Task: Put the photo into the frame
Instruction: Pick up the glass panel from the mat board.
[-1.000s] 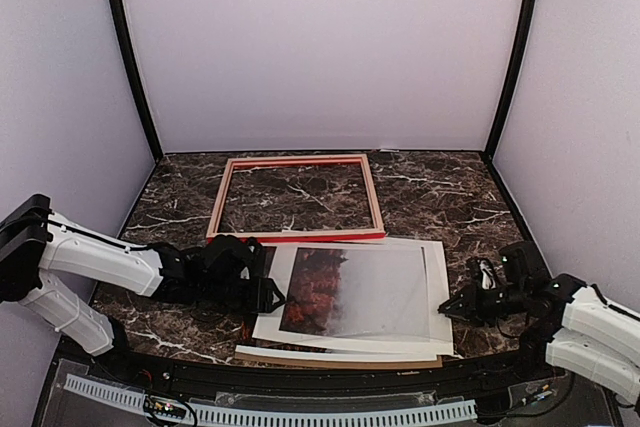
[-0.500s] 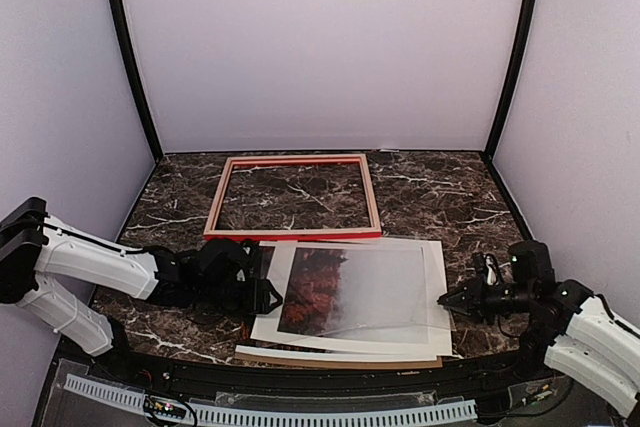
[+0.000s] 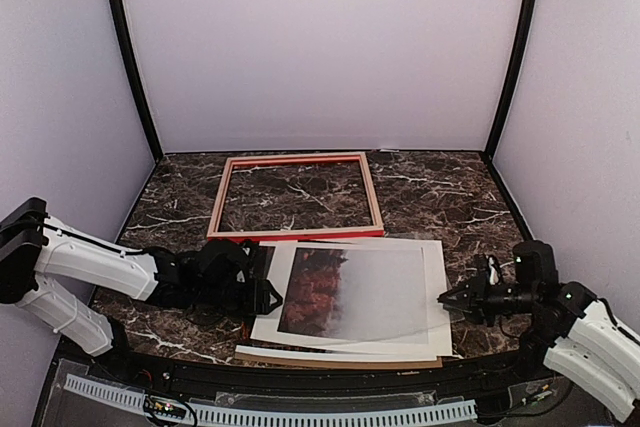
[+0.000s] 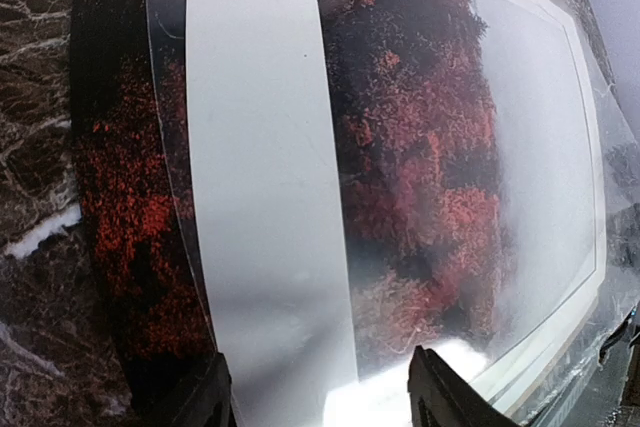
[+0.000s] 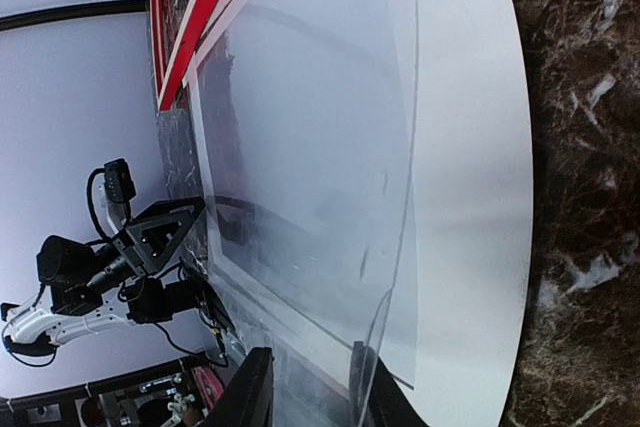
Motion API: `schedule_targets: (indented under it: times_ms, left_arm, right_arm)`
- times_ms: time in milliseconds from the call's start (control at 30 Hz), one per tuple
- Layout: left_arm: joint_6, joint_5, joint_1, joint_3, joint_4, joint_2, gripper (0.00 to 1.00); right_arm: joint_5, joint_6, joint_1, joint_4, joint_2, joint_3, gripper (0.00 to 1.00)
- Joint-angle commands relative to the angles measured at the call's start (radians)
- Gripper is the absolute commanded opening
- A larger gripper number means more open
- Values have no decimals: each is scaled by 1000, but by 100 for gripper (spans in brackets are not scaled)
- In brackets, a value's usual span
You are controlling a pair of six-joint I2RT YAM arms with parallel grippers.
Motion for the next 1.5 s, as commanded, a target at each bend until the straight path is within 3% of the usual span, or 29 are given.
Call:
schedule_targets:
  times_ms: [0,367,767,900,967,1233,1467]
  left_arm:
    - [-33,36,-20,-79,-197,57,64]
    - [-26,30,-24,-73,-198,65,64]
    - [-16,34,-26,-57,-187,62,63]
    - [-13,24,-26,-51,-197,42,63]
    - [-9,19,-27,-44,-201,26,64]
    - [59,-71,-26,58,-332,-92,71]
    - [135,-195,-5,182,-458,-163,79]
  right_arm:
    - [-7,66,9,-11,-29,43,31]
    - [-18,31,8,28,28,44,27]
    - [-39,-125,10,106,263,100,23]
    - [-20,-198,9,34,291,163,13]
    - [1,-218,10,-27,284,198,0]
    - [115,-308,9,-326,239,393,0]
    - [80,-391,8,-425,245,565,0]
